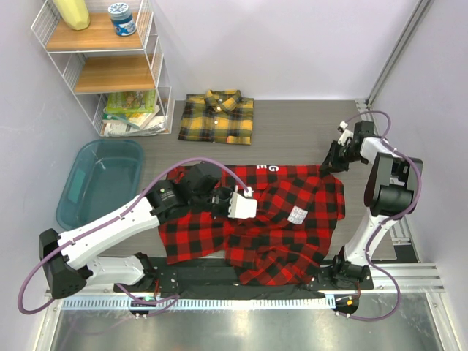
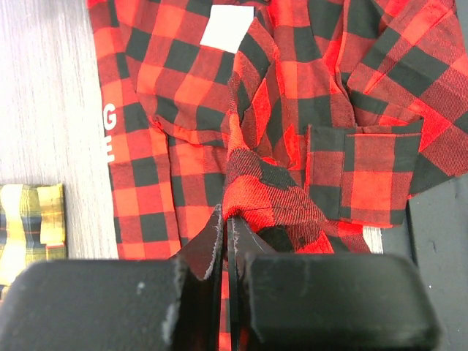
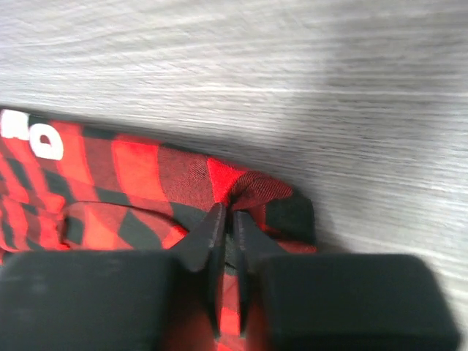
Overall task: Fold and stack the long sleeve shirts
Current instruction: Fold the shirt
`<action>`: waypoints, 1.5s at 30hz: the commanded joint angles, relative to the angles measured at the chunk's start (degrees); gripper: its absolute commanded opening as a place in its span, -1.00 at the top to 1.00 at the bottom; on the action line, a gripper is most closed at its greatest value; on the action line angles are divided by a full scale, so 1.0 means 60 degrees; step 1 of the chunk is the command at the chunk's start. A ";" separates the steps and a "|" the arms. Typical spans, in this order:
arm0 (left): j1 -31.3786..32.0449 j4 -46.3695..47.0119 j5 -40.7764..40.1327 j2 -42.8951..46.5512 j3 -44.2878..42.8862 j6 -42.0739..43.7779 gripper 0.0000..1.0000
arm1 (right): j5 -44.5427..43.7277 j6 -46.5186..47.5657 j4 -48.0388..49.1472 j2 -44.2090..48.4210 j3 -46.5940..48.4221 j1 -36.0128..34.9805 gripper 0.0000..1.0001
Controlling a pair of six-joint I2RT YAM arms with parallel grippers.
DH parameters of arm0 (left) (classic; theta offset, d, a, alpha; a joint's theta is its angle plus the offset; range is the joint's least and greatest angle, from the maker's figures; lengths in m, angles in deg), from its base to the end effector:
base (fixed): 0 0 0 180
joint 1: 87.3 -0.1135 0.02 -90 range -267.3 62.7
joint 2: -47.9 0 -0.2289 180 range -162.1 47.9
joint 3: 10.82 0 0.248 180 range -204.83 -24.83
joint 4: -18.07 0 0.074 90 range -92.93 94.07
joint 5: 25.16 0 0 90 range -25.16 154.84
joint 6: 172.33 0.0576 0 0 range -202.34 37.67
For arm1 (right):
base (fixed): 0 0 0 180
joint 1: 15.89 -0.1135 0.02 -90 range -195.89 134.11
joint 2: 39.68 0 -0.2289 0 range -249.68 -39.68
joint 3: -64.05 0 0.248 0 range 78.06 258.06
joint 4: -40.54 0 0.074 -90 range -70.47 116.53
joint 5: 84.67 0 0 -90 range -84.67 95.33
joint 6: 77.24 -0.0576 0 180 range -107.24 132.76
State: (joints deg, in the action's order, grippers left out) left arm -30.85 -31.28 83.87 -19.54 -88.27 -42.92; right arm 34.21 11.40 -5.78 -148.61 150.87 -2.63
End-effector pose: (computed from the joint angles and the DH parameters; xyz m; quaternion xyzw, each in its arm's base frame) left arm 0.1367 -0.2402 0.2866 0.7091 0.5448 -0.2103 0.3952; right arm 0.3663 -0.0577 0.1210 0.0748 0.9495 0.2249 0.2056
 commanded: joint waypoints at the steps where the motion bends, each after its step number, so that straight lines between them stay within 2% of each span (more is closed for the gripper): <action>1: -0.0047 0.0370 0.0007 0.0121 0.0173 -0.0255 1.00 | -0.0185 0.0622 -0.0516 -0.0303 0.0285 0.0046 0.51; 5: -0.0076 0.0487 -0.0153 0.0224 0.0334 -0.0724 1.00 | -0.0623 0.1427 -0.1350 0.0003 0.0870 0.0046 0.35; 7: -0.0310 0.0487 -0.0139 0.0224 0.0290 -0.0900 1.00 | -0.0683 0.2142 -0.1966 0.0252 0.1412 0.0046 0.19; 10: -0.0924 0.0648 -0.0139 0.0166 0.0246 -0.1339 1.00 | -0.0552 0.2570 -0.2202 0.0911 0.1823 0.0017 0.06; 13: -0.2022 0.0926 0.0183 -0.0126 0.0042 -0.1983 1.00 | 0.0106 0.2717 -0.2144 0.1249 0.1839 -0.0333 0.06; 18: -0.3734 0.1072 0.0724 -0.1005 -0.0369 -0.3095 1.00 | 0.0708 0.3069 -0.2510 0.0753 0.1401 -0.1401 0.22; 21: -0.4482 0.1088 0.0901 -0.1458 -0.0325 -0.3142 1.00 | 0.0431 0.3157 -0.2349 0.0240 0.1049 -0.2003 0.26; 27: -0.5859 0.1234 0.1106 -0.2309 -0.0179 -0.3259 1.00 | -0.0799 0.3303 -0.1821 -0.0566 0.0886 -0.2092 0.31; 33: -0.7032 0.1293 0.1384 -0.3378 -0.0047 -0.3464 1.00 | -0.1093 0.3436 -0.1763 -0.0465 0.0988 -0.2092 0.30; 39: -0.7503 0.1307 0.1604 -0.4038 0.0070 -0.3319 0.99 | -0.1050 0.3494 -0.2070 -0.0172 0.1296 -0.2107 0.28; 43: -0.7634 0.1410 0.1137 -0.4345 0.0158 -0.3288 0.74 | -0.0918 0.3553 -0.2494 0.0164 0.1633 -0.2107 0.23; 45: -0.7955 0.1337 0.0554 -0.4433 0.0056 -0.3449 0.65 | -0.1034 0.3640 -0.2773 0.0428 0.1852 -0.2107 0.14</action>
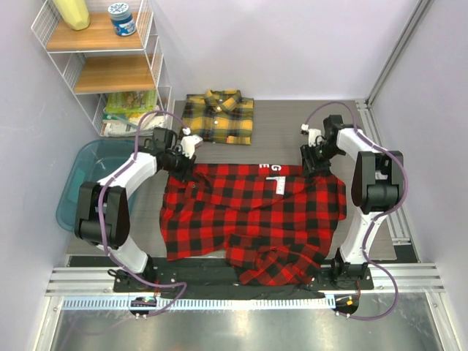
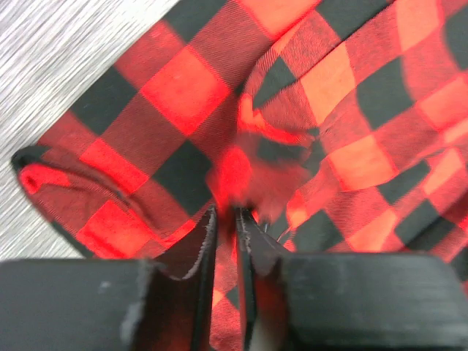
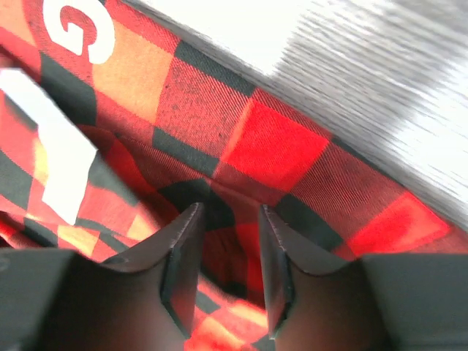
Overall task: Fold and stack the long sleeve shirts
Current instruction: Fold the shirt
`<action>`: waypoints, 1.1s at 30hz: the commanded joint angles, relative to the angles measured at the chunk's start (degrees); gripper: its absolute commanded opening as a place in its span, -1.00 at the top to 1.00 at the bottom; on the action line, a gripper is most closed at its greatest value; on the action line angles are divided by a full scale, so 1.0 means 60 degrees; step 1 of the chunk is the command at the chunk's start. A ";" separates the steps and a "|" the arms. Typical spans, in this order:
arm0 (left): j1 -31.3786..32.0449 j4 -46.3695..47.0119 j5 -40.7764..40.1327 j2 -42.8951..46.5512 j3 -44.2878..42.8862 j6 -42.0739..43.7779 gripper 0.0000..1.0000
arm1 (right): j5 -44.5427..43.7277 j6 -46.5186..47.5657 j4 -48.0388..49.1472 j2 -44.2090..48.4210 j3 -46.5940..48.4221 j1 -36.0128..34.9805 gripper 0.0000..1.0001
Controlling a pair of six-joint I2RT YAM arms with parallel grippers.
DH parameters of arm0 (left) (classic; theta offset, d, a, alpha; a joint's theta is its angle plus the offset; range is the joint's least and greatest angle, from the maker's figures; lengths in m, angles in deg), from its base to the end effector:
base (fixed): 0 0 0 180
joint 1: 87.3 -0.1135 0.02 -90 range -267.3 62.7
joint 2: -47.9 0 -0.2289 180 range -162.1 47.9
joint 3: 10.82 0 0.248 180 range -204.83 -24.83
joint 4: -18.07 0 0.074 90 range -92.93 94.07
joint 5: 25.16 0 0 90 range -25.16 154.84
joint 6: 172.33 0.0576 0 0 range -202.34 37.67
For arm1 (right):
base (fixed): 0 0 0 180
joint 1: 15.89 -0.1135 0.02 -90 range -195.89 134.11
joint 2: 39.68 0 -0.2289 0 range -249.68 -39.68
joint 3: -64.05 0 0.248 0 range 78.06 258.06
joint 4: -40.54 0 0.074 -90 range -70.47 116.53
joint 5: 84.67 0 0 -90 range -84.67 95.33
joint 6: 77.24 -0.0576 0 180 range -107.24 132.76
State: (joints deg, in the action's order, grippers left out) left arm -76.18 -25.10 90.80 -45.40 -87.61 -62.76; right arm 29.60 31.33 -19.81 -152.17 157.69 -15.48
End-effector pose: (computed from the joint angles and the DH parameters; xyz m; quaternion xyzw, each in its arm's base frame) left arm 0.3233 -0.0892 0.1630 0.3055 0.8915 -0.1974 0.2701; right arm 0.3661 0.0211 0.1206 -0.1731 0.9580 0.1912 0.1253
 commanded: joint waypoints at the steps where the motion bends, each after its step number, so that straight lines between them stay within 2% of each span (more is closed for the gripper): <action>1: -0.0518 0.0233 -0.0939 -0.0095 -0.0112 -0.0229 0.54 | -0.0455 0.0362 -0.0478 0.1313 0.0775 0.0035 0.10; 4: -0.1089 0.0320 -0.1628 0.0299 -0.0258 -0.0638 0.30 | -0.0778 0.0626 -0.0654 0.1783 0.0834 0.0035 0.05; 6: -0.1164 0.0262 -0.1806 0.0577 -0.0288 -0.0669 0.23 | -0.0721 0.0772 -0.1019 0.2136 0.0718 0.0006 0.05; 7: -0.1149 0.0131 -0.1241 0.0840 -0.0302 -0.0510 0.18 | -0.0706 0.0831 -0.1151 0.2238 0.0615 -0.0009 0.05; 9: -0.0859 -0.0542 -0.0957 0.1032 -0.0317 -0.0391 0.11 | -0.0793 0.0919 -0.1401 0.2473 0.0091 -0.0067 0.07; 14: 0.0007 -0.1466 -0.1117 0.0698 -0.0010 -0.0595 0.16 | -0.1290 0.1080 -0.0935 0.2679 -0.1288 -0.0492 0.07; 19: 0.0198 -0.1657 -0.1674 -0.0298 0.0034 -0.0962 0.22 | -0.2314 0.1343 -0.0143 0.1773 -0.1876 -0.0507 0.08; 23: 0.0169 -0.1482 -0.2507 -0.1250 -0.0243 -0.0962 0.27 | -0.2843 0.1490 0.0749 0.0777 -0.1614 -0.0507 0.08; 28: -0.0021 -0.1364 -0.3182 -0.3007 -0.1530 -0.1035 0.34 | -0.3225 0.1389 0.1323 -0.0542 -0.0297 -0.0521 0.08; 33: -0.0489 -0.2023 -0.2746 -0.4196 -0.3332 -0.1197 0.35 | -0.3284 0.1270 0.1134 -0.1160 0.1591 -0.0507 0.03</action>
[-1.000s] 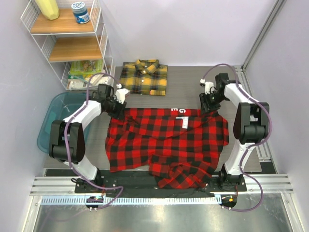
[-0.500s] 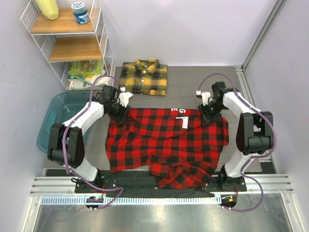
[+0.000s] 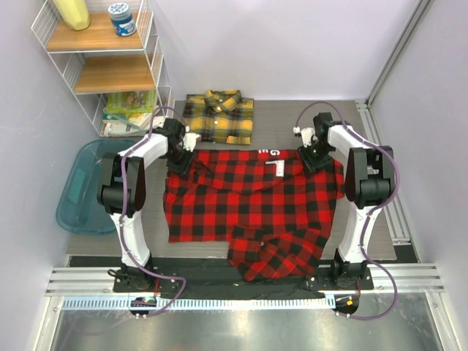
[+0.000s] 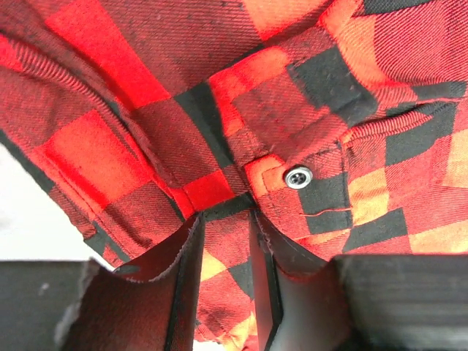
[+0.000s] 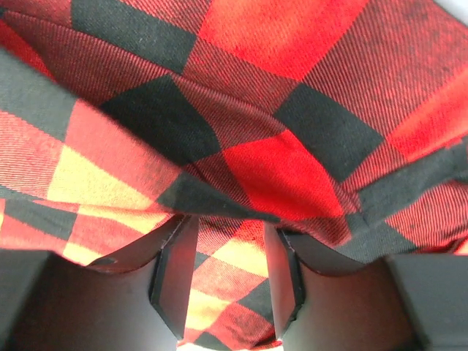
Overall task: Fold and stack the long sleeve shirts
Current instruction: Fold the shirt
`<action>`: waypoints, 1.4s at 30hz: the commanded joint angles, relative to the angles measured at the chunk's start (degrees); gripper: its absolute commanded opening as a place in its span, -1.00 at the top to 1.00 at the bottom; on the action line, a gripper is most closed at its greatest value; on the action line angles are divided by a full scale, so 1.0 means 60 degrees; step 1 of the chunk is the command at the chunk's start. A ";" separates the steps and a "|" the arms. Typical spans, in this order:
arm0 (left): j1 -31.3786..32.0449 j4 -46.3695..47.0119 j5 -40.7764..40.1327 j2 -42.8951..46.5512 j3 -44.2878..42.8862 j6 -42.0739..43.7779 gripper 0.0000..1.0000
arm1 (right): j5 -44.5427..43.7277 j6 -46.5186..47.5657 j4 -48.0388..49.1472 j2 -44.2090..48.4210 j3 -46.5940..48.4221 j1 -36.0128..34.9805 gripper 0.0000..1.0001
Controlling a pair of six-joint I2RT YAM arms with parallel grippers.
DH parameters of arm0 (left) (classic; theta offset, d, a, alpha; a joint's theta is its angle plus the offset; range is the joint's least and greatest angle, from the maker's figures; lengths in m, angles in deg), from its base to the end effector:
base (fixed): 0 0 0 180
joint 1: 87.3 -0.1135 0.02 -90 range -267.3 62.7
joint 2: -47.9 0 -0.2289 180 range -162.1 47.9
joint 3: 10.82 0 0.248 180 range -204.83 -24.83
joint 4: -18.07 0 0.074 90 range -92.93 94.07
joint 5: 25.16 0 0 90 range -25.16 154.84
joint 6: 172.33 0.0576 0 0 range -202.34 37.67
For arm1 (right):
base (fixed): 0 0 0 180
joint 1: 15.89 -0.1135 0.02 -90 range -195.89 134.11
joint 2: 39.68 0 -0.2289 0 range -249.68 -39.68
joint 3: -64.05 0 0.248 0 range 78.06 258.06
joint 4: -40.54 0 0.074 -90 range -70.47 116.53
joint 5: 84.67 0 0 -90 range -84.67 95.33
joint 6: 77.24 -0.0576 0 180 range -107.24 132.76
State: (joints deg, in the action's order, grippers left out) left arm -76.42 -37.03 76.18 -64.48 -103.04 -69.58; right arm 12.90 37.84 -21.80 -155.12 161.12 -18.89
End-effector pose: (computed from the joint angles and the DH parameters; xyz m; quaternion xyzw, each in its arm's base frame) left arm 0.3643 -0.0816 0.1135 0.2145 0.9634 -0.0959 0.1292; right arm 0.3739 0.0272 0.1127 -0.2465 0.9635 0.0491 0.0919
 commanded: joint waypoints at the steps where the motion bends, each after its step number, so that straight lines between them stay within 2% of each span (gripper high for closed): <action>1: -0.0493 -0.0063 -0.0162 -0.0886 -0.1009 -0.0089 0.34 | -0.0472 0.0258 0.1203 -0.0566 0.1241 0.0061 0.02; 4: -0.0552 -0.0108 0.0701 -0.0112 -0.0765 0.0144 0.28 | -0.0135 0.0536 0.0560 0.0428 0.1609 0.0076 -0.10; 5: -0.0524 -0.0093 0.1386 0.0646 -0.0589 0.0261 0.26 | -0.0047 0.0725 0.0339 0.0779 0.1624 0.0076 -0.13; 9: -0.0202 -0.0704 0.3234 0.2905 0.0684 0.1094 0.13 | 0.0888 0.1385 -0.0803 0.2770 0.0487 0.0076 -0.24; 10: -0.0027 -0.0810 0.3441 0.3330 0.0992 0.1344 0.10 | 0.1515 0.1546 -0.1560 0.3427 0.0221 0.0076 -0.25; 11: 0.0511 -0.0854 0.3429 0.4204 0.1705 0.1462 0.07 | 0.1956 0.1736 -0.1916 0.3825 -0.0087 0.0062 -0.25; 13: 0.1158 -0.0783 0.3574 0.5058 0.2426 0.1887 -0.01 | 0.2587 0.2235 -0.2401 0.5037 -0.1330 0.0003 -0.29; 15: 0.2168 -0.0286 0.3677 0.6125 0.3493 0.1713 -0.39 | 0.2663 0.2440 -0.2447 0.5760 -0.2659 -0.0099 -0.35; 17: 0.3427 0.0695 0.3387 0.6555 0.3981 0.1494 -0.47 | 0.2663 0.2383 -0.2418 0.6535 -0.3309 -0.0158 -0.36; 19: 0.4727 0.0917 0.3094 0.6412 0.4115 0.1783 -0.50 | 0.2780 0.2251 -0.2505 0.6875 -0.3809 -0.0158 -0.36; 22: 0.5859 0.0947 0.3076 0.5359 0.3531 0.2004 -0.45 | 0.3015 0.2120 -0.2579 0.7183 -0.3738 -0.0144 -0.35; 25: 0.6447 0.1312 0.3295 0.4318 0.3076 0.2340 -0.43 | 0.3235 0.1871 -0.2506 0.7141 -0.3577 -0.0129 -0.35; 30: 0.6903 0.2411 0.3751 0.3233 0.2797 0.2957 -0.44 | 0.3308 0.1694 -0.2724 0.6774 -0.3079 -0.0129 -0.34; 35: 0.6904 0.2573 0.4087 0.2179 0.2313 0.3468 -0.48 | 0.3410 0.1607 -0.2798 0.6701 -0.2888 -0.0144 -0.34; 39: 0.6918 0.2822 0.4248 0.1811 0.2401 0.3850 -0.55 | 0.3469 0.1518 -0.2784 0.6511 -0.2873 -0.0143 -0.34; 42: 0.6918 0.2764 0.4555 0.1562 0.2328 0.4011 -0.53 | 0.3411 0.1533 -0.2711 0.6452 -0.2902 -0.0144 -0.34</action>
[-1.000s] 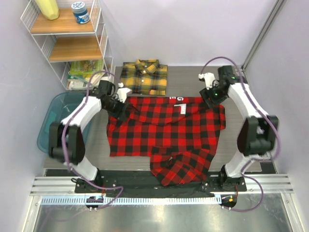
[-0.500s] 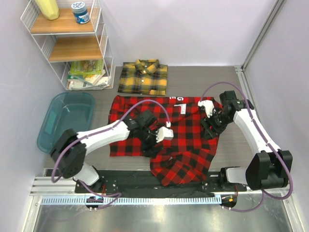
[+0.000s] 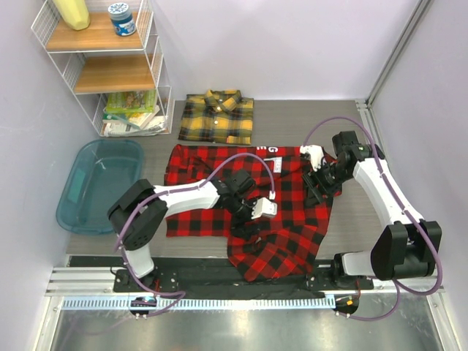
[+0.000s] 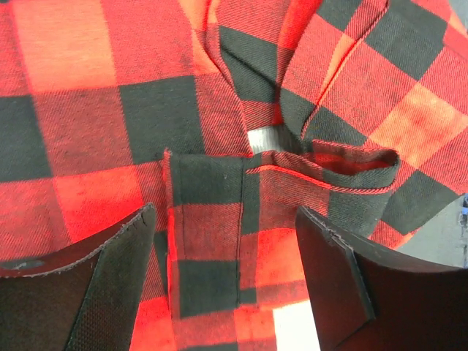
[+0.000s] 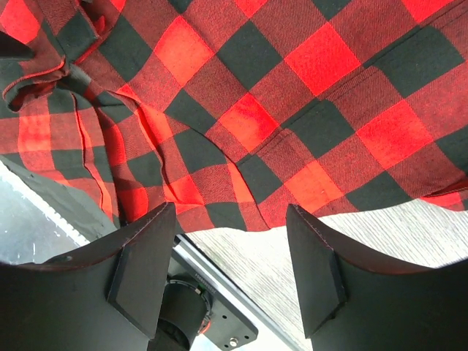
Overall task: Fold and stack the long sleeve shirts
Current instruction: Fold the shirt
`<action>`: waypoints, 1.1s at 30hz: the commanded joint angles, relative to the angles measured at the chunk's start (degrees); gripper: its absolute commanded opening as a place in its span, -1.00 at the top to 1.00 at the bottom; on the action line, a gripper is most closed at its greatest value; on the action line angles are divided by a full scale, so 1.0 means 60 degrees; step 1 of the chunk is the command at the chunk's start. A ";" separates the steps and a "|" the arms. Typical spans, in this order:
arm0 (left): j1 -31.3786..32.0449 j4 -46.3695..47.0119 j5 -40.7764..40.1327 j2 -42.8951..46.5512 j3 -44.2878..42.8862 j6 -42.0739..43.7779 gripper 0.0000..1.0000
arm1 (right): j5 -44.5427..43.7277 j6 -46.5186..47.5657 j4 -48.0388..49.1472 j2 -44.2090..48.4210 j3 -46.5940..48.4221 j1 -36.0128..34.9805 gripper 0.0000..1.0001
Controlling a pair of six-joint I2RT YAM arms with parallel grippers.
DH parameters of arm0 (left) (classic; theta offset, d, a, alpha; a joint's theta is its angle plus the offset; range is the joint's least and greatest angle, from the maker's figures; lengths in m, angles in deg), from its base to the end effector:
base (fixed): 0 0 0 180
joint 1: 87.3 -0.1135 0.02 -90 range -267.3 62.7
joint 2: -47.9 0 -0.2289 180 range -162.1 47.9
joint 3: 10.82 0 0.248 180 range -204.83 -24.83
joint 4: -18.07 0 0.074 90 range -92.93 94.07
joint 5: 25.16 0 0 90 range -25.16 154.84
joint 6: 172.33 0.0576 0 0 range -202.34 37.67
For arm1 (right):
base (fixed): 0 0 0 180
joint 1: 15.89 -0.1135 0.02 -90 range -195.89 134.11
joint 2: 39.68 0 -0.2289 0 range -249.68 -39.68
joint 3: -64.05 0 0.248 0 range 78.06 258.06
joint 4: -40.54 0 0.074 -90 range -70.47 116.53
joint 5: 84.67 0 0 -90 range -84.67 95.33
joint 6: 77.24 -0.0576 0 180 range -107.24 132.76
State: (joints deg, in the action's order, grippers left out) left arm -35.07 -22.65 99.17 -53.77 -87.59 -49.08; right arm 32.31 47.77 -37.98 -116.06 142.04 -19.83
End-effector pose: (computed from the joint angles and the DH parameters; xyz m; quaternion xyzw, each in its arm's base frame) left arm 0.1834 -0.2898 0.1225 0.6796 0.6436 -0.3178 0.1514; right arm 0.2400 0.0427 0.2209 -0.3472 0.9019 0.1936 0.1689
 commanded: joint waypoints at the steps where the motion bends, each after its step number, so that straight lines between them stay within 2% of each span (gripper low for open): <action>1: 0.0011 0.0221 0.0811 -0.0281 -0.0277 0.0653 -0.50 | 0.0118 -0.0121 0.0000 -0.0073 0.0249 0.0028 -0.34; 4: 0.0026 0.0045 0.1192 -0.0385 -0.0365 0.0712 -0.43 | 0.0088 -0.0077 0.0044 -0.0146 0.0234 0.0028 -0.34; 7: 0.0011 -0.0073 0.1193 -0.0283 -0.0496 0.0538 -0.18 | 0.0146 -0.0077 0.0073 -0.0205 0.0161 0.0028 -0.33; 8: 0.0011 -0.0073 0.1150 -0.0151 -0.0526 0.0450 0.05 | 0.0175 -0.0063 0.0073 -0.0176 0.0117 0.0042 -0.33; 9: 0.0026 -0.0073 0.1135 -0.0020 -0.0540 0.0362 0.16 | 0.0205 -0.0048 0.0073 -0.0161 0.0088 0.0042 -0.33; 10: 0.0026 -0.0073 0.1120 0.0344 -0.0555 0.0201 0.43 | 0.0234 -0.0019 0.0088 -0.0132 0.0030 0.0028 -0.33; 12: 0.0011 -0.0218 0.1090 0.0698 -0.0584 -0.0019 0.73 | 0.0322 -0.0004 0.0146 -0.0073 -0.0015 0.0042 -0.33; 13: 0.0026 -0.0365 0.1090 0.1048 -0.0715 -0.0151 0.95 | 0.0322 -0.0018 0.0190 -0.0058 -0.0029 0.0028 -0.34; 14: 0.0011 -0.0525 0.1090 0.1211 -0.0789 -0.0253 1.00 | 0.0322 -0.0077 0.0248 -0.0044 -0.0030 0.0028 -0.34; 16: 0.0026 -0.1155 0.1090 0.1547 -0.0994 -0.0342 1.00 | 0.0381 -0.0106 0.0424 0.0000 -0.0015 0.0028 -0.35; 20: -0.0032 -0.2005 0.0156 0.2702 -0.1856 -0.0970 1.00 | 0.1053 -0.0209 0.0761 0.0307 -0.0044 0.0028 -0.42; 22: -0.0135 -0.1993 -0.1029 0.3143 -0.2121 -0.1147 1.00 | 0.1448 -0.0428 0.1316 0.0788 -0.0364 0.0028 -0.49; 24: -0.0266 -0.1977 -0.2503 0.3539 -0.2675 -0.1294 1.00 | 0.1742 -0.0429 0.1828 0.1156 -0.0629 0.0013 -0.68; 27: -0.0764 -0.2182 -0.3169 0.3687 -0.3583 -0.1323 1.00 | 0.2459 -0.0327 0.2385 0.2005 -0.1098 -0.0001 -0.82; 30: -0.1364 -0.2022 -0.3070 0.3804 -0.4157 -0.1412 1.00 | 0.2900 -0.0297 0.2854 0.2592 -0.1450 -0.0147 -0.90; 33: -0.1541 -0.1218 -0.2733 0.4097 -0.4072 -0.1237 1.00 | 0.2710 -0.0487 0.3498 0.2754 -0.1845 -0.0381 -0.93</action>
State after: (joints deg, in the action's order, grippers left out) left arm -42.70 -33.64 84.35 -31.67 -111.13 -56.34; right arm 45.53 45.58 -24.86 -100.87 133.12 -20.55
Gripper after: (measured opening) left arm 0.008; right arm 0.959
